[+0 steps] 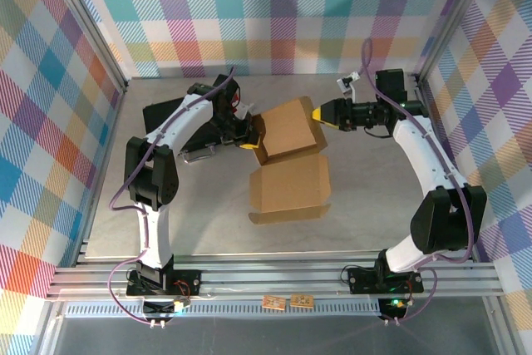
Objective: Fold the paper box
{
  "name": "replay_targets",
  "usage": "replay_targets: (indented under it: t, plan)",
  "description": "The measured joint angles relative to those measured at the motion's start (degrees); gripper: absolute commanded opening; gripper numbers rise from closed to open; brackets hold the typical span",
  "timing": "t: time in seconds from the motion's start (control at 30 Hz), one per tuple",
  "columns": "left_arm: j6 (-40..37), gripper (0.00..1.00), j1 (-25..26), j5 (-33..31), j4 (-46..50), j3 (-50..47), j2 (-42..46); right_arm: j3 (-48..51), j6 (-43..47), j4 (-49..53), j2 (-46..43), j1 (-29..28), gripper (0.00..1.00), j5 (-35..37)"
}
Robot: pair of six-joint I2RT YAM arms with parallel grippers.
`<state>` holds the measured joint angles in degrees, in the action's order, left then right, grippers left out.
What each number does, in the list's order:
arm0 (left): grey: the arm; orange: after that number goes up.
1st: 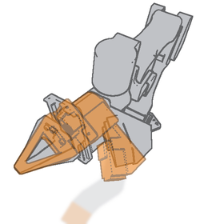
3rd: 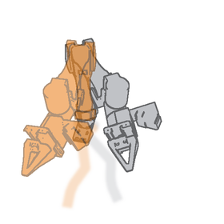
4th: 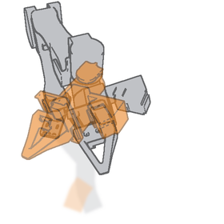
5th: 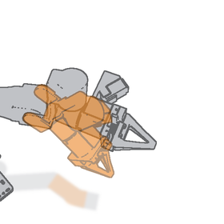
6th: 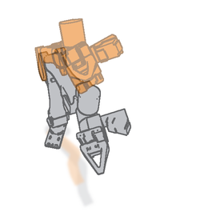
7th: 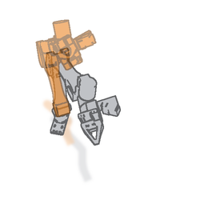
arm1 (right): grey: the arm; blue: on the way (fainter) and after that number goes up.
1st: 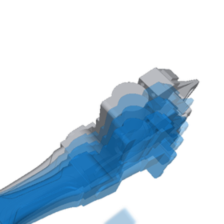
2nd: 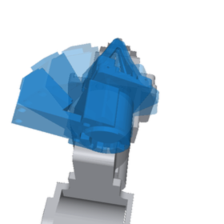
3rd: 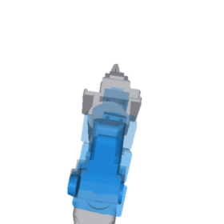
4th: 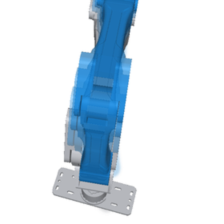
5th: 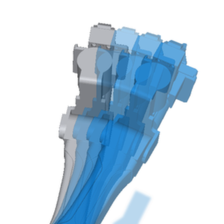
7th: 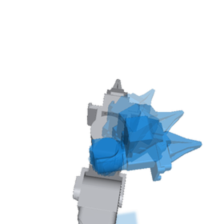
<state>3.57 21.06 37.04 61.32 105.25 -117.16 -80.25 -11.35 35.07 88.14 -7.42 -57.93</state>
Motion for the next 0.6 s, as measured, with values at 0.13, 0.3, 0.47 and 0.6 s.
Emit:
replay_targets:
  t: [0.13, 0.3, 0.47, 0.6]
  plan:
    - [0.0, 0.0, 0.0, -0.9, 0.2, 0.0, 0.0, -0.5, 2.7, 2.7, 0.0, -2.7, 0.58, 6.1]
    - [0.2, 0.0, -0.3, -2.0, 0.4, 0.0, 0.0, -2.0, 4.7, 3.9, -0.1, -5.2, 0.61, 14.2]
    - [0.9, 0.0, -0.2, -2.9, 0.7, 0.7, 0.0, -4.8, 6.7, 5.8, -0.1, -9.0, 0.63, 24.6]
    - [1.3, 0.0, -0.2, -3.7, 0.9, 0.8, 0.0, -5.9, 7.8, 6.7, -0.1, -11.9, 0.6, 32.9]
